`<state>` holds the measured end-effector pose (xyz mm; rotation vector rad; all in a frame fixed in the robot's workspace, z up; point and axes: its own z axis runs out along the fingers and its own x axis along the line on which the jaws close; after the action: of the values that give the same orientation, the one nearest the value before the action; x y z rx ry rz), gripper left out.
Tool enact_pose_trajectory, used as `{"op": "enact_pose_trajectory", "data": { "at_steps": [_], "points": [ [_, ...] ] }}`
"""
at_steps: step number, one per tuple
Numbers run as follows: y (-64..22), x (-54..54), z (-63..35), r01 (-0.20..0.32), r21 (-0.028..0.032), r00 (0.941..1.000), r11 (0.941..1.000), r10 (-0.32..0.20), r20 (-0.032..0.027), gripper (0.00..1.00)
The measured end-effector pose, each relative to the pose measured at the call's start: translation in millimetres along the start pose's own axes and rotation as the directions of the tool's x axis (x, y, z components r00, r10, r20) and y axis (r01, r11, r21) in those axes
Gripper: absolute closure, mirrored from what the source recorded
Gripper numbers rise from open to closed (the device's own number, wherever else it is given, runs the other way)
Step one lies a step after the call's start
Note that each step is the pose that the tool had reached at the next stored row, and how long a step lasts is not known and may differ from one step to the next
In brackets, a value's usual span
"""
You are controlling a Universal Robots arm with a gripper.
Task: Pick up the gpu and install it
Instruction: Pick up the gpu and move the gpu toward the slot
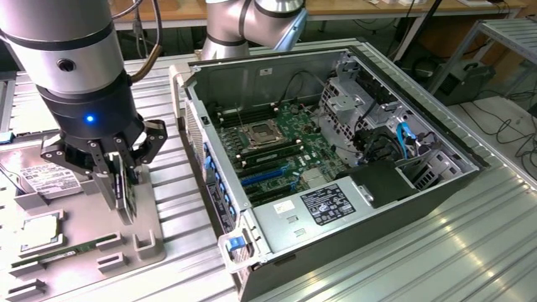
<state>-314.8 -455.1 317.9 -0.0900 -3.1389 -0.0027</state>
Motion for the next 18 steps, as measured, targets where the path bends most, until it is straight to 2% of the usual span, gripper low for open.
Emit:
{"op": "enact_pose_trajectory", "data": {
  "at_steps": [18],
  "points": [
    [0.0,0.0,-9.8,0.000,0.0029,1.0000,1.0000,0.000,0.0001,0.72]
  ]
}}
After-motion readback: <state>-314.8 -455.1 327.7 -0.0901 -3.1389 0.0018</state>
